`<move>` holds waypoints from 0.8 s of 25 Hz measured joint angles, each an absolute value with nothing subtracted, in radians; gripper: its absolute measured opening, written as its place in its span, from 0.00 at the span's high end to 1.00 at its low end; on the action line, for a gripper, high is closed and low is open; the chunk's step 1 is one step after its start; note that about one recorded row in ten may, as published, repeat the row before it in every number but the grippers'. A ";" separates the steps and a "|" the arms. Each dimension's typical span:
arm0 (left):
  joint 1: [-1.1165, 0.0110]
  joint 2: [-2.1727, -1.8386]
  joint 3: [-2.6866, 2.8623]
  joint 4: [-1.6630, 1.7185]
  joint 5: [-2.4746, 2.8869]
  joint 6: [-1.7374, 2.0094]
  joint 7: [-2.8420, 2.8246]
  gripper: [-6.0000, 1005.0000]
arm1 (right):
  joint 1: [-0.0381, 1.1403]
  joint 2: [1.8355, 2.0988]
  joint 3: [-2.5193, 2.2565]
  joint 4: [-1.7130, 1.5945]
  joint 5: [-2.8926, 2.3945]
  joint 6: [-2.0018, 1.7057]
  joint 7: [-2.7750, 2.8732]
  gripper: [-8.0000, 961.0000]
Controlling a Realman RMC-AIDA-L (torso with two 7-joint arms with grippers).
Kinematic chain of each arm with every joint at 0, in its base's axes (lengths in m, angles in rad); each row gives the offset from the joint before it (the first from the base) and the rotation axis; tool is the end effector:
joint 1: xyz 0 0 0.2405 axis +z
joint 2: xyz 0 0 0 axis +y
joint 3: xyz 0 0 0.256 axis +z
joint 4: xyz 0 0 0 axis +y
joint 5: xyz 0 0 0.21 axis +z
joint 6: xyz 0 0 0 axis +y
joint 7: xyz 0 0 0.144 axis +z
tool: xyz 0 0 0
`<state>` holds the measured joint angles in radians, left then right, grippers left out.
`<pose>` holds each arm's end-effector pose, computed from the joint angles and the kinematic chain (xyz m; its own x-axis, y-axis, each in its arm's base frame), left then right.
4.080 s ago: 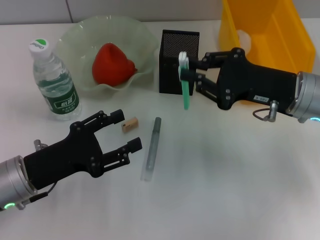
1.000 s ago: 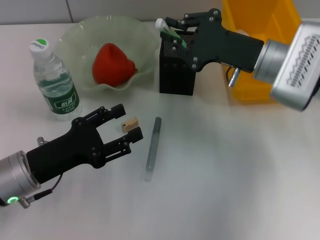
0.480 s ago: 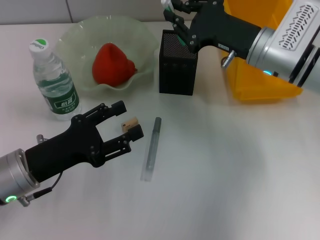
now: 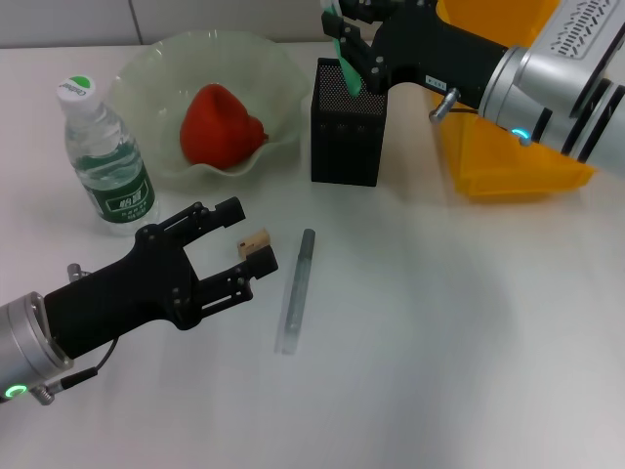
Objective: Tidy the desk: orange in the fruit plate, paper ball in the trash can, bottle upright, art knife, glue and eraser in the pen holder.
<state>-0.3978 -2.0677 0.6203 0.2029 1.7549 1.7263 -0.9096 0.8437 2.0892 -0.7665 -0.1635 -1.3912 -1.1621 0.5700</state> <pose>-0.2825 0.2499 -0.0343 0.5535 0.2253 0.8018 0.4875 -0.8682 -0.0926 0.1794 0.4122 -0.0516 0.8025 0.1727 -0.5711 -0.2432 -0.7793 -0.5775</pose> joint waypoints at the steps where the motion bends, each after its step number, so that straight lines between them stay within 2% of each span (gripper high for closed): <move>1: -0.398 -2.068 0.620 0.203 1.755 1.726 -0.910 0.25 | 0.844 2.089 -0.765 -0.164 -1.391 -1.161 0.577 0.73; 20: -0.401 -2.068 0.621 0.206 1.755 1.728 -0.910 0.26 | 0.846 2.086 -0.757 -0.169 -1.365 -1.118 0.765 0.71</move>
